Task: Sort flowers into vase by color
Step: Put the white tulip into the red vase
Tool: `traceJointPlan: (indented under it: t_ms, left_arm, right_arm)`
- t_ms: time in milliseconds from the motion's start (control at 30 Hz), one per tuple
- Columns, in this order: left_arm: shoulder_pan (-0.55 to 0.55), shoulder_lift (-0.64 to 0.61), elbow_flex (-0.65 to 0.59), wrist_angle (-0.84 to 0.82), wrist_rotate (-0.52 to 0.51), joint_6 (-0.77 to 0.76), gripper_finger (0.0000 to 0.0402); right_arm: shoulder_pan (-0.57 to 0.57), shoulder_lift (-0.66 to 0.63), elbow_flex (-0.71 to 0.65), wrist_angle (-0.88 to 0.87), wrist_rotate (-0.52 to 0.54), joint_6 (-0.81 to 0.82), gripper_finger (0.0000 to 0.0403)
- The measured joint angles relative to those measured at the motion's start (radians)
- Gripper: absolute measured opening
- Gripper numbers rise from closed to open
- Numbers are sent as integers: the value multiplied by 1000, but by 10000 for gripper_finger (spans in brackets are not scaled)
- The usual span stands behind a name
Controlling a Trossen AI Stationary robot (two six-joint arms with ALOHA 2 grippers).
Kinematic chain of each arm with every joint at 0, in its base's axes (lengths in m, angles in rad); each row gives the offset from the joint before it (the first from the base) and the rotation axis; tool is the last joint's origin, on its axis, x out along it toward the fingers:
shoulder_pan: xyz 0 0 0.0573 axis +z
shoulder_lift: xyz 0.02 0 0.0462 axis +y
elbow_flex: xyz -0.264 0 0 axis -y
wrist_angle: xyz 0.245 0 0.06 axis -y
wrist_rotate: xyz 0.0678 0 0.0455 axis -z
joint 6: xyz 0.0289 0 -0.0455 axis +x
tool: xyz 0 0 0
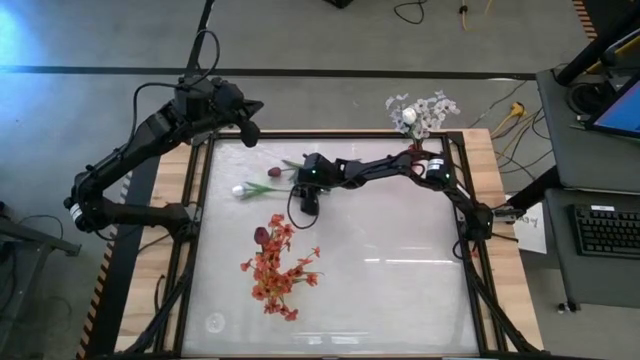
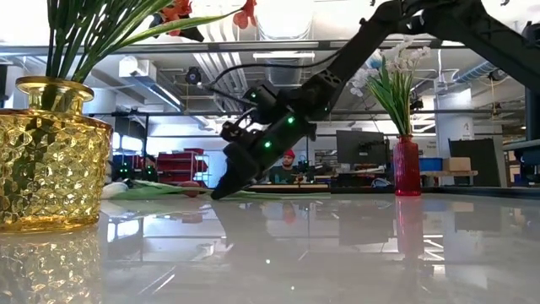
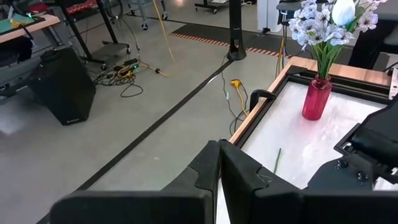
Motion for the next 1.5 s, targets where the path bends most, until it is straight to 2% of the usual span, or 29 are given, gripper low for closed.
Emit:
traceJointPlan:
  t_ms: [233,333,467,600,967,1133,1200,1333,1500]
  left_arm:
    - [0,0,0,0,0,0,0]
    - [0,0,0,-1,0,0,0]
    - [0,0,-1,-2,0,0,0]
    - [0,0,-2,-2,0,0,0]
    - [0,0,-2,-2,0,1,0]
    - [0,0,-2,2,0,1,0]
    - [0,0,-2,3,0,1,0]
    - [0,0,-2,4,0,1,0]
    - [0,0,-2,4,0,1,0]
  right_arm:
    - [2,-71,-2,-202,-14,4,15]
    - [2,-106,-4,-298,-15,-3,14]
    - [2,-133,-5,-372,-14,-23,33]
    - [2,-133,-6,-308,-9,2,61]
    - [8,-131,-50,13,-13,23,151]
    - [22,-65,-57,131,-51,49,178]
    - [22,-30,-55,149,-49,50,183]
    - [22,2,-42,154,23,70,181]
    - [20,10,-41,154,31,40,136]
